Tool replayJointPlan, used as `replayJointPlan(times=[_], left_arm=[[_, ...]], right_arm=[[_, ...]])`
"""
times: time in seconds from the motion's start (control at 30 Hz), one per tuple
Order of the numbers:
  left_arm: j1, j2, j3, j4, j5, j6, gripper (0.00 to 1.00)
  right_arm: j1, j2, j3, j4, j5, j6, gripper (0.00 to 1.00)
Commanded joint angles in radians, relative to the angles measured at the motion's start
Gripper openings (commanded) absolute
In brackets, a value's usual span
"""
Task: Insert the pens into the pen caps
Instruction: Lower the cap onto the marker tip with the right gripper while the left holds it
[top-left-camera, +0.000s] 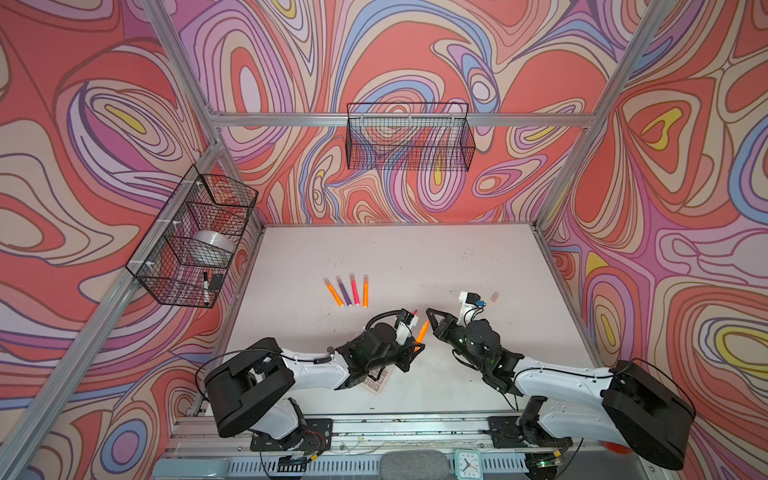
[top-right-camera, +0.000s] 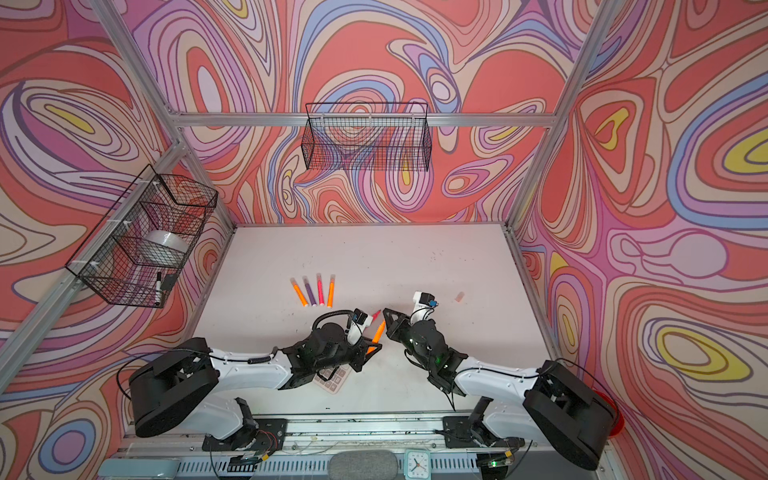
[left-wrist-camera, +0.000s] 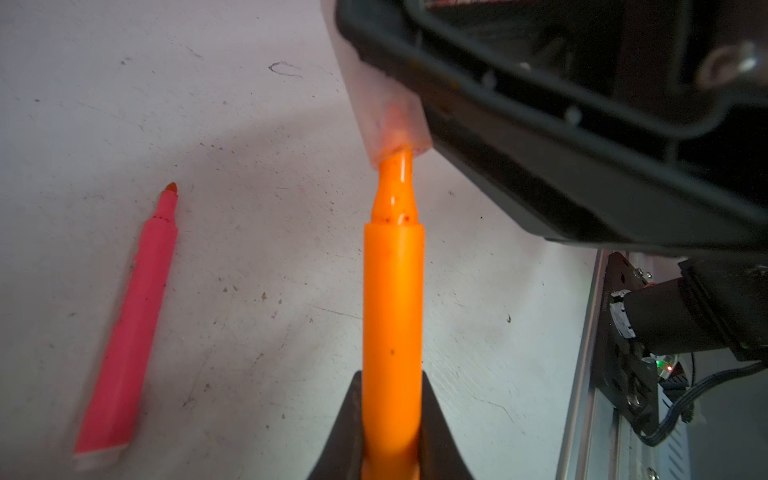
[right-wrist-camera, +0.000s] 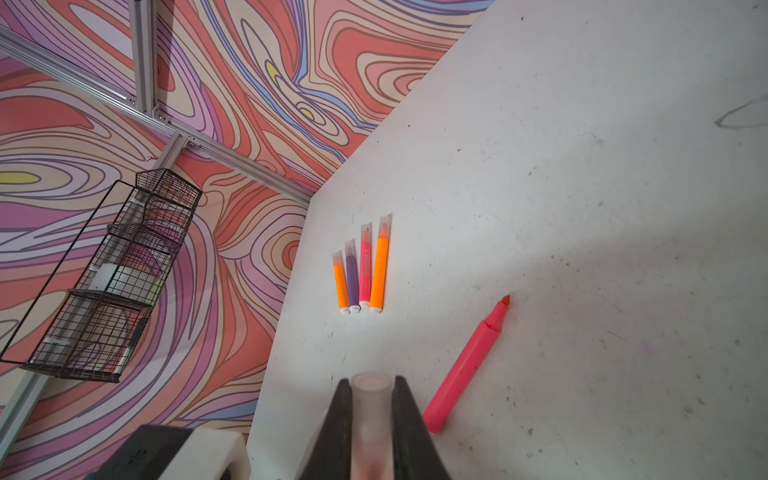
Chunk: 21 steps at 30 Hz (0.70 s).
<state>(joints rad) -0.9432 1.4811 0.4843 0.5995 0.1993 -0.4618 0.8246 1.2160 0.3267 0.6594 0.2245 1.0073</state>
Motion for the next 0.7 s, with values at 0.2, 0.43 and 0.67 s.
replayJointPlan(times=[0.2,0.43,0.67], left_arm=[[0.145,0.007,0.021,0.157,0.209,-0.153,0.0],[0.144,-0.078,0.087,0.079,0.211,-0.094,0.0],[0.144,-0.142,0.107,0.002,0.182,-0.007,0.0]], right_arm=[[0.038,0.007,-0.04,0.082,0.003,-0.043,0.0],[0.043,0.034,-0.015,0.101,-0.034,-0.109,0.0],[0.042,-0.005,-0.002,0.101,-0.111,-0.219,0.0]])
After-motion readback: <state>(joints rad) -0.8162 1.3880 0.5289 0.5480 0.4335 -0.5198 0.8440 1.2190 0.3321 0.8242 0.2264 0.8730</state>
